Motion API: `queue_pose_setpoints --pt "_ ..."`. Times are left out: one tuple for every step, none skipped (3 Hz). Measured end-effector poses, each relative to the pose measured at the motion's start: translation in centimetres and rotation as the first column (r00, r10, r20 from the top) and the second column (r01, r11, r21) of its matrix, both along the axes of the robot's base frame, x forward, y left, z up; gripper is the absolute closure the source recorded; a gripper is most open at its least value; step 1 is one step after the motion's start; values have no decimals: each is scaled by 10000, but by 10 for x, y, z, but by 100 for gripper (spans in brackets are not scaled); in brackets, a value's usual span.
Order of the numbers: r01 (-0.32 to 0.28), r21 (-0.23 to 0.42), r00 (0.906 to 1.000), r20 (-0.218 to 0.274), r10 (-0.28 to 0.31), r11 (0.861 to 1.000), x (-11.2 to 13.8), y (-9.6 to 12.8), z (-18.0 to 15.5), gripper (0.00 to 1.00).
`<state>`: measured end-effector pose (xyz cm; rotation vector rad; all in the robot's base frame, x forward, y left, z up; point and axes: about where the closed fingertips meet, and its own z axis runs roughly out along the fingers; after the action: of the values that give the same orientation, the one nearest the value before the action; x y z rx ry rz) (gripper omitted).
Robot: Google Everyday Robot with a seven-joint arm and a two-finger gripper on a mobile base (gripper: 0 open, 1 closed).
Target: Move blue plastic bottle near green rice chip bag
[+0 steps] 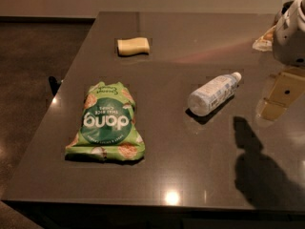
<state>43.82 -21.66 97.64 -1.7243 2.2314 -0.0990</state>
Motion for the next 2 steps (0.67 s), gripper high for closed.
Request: queue_pose_setpoints --pt "-1 0 10000 1 1 10000 0 0 0 0" --pt "-129 1 9997 -184 129 9999 7 2 -3 0"
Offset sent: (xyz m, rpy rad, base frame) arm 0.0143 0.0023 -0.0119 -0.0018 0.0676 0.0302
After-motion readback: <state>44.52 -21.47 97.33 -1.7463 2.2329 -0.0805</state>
